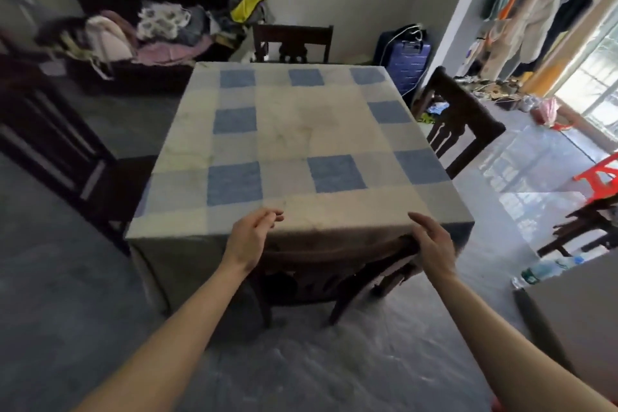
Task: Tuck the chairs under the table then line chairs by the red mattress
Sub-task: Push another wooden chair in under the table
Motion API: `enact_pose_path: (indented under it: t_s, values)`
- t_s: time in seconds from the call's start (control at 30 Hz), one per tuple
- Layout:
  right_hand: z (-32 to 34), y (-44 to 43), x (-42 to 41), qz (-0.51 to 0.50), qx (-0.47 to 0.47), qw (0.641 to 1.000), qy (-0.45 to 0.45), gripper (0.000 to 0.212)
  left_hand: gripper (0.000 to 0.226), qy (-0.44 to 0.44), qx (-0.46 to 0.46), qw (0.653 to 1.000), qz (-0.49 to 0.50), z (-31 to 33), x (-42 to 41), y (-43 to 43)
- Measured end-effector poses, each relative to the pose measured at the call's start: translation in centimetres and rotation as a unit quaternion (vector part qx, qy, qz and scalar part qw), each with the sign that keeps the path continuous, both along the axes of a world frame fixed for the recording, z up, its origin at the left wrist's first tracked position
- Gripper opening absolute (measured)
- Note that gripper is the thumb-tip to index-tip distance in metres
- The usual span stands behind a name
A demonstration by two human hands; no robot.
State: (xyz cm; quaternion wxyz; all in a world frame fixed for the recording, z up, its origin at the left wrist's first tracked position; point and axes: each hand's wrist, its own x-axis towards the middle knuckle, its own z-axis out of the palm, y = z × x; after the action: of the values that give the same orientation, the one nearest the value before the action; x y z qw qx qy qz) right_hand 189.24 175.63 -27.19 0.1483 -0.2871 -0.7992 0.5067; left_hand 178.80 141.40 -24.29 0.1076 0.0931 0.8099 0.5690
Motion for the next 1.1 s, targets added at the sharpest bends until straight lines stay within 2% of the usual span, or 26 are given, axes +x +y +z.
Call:
enact_pose_path:
  t_s: [0.1, 0.17, 0.23, 0.37, 0.43, 0.57, 0.73, 0.9, 1.1]
  values:
    - [-1.6, 1.8, -0.9, 0.060, 0.023, 0.997, -0.038, 0.028, 0.038, 0.026, -0.142, 0.989, 0.019, -2.4, 0.8, -1.2]
    - [-2.3, 2.3, -1.1, 0.093, 0.019, 0.994, -0.054, 0.031, 0.030, 0.019, -0.167, 0.985, 0.048, -4.6, 1.1, -2.0]
    - [-2.8, 2.6, -1.1, 0.096, -0.005, 0.995, -0.042, 0.031, 0.012, 0.013, -0.121, 0.988, 0.094, -6.3, 1.4, -2.3]
    - [-4.3, 2.6, -1.0, 0.031, -0.144, 0.989, 0.010, 0.021, 0.002, -0.038, 0.007, 0.984, 0.173, -8.1, 0.7, -2.1]
    - [-5.0, 2.5, -1.3, 0.004, -0.182, 0.983, 0.021, 0.017, 0.011, -0.051, 0.033, 0.980, 0.192, -8.9, 0.7, -1.9]
    - [-5.7, 2.9, -1.8, -0.013, -0.196, 0.980, 0.017, 0.009, 0.020, -0.057, 0.074, 0.960, 0.263, -9.5, 0.5, -1.1]
    - [-6.5, 3.0, 0.1, -0.005, -0.188, 0.982, 0.022, 0.018, 0.020, -0.070, 0.137, 0.933, 0.326, -9.6, 1.9, -0.9]
    - [-6.7, 2.1, 4.9, -0.010, -0.206, 0.978, 0.027, 0.011, 0.016, -0.061, 0.139, 0.930, 0.334, -10.4, 5.9, -1.8]
    - [-6.3, -0.3, 11.6, -0.021, -0.201, 0.979, 0.039, 0.011, 0.017, -0.067, 0.151, 0.927, 0.336, -10.2, 12.2, -3.6]
